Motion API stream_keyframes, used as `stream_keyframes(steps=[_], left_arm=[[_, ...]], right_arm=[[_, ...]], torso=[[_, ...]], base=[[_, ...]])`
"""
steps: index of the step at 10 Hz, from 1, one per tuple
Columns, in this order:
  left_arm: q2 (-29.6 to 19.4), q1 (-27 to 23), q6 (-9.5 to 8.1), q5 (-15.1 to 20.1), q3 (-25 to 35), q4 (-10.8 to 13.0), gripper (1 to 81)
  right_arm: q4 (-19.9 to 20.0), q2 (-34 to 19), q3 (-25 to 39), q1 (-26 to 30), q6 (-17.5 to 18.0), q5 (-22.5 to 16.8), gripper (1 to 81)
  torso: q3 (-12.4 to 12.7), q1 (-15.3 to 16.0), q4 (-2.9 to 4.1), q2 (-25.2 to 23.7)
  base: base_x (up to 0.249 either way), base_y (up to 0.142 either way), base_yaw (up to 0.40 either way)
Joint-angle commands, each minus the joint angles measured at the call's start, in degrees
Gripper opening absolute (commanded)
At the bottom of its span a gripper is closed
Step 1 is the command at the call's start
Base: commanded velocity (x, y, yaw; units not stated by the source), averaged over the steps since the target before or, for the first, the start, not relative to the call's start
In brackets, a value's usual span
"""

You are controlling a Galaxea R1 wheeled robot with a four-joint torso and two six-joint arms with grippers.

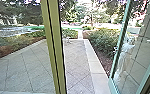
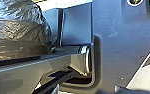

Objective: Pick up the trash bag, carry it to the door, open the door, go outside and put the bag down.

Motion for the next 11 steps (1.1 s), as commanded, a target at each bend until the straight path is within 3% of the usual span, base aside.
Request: stream_keyframes(steps=[1,11], left_arm=[[-0.12,-2.76,0.24,3.23,0.05,0.56,1.0],[0.23,-2.76,0.24,3.14,0.05,0.56,1.0]], right_arm=[[-1.32,0.5,0.49,2.1,-0.67,-3.49,81.1],[-1.41,0.68,0.23,1.48,-0.58,-3.58,81.1]], torso=[[0.0,0.0,0.0,0.0],[0.0,0.0,0.0,0.0]], base=[[0.0,-0.106,0.0],[0.0,-0.112,0.0]])
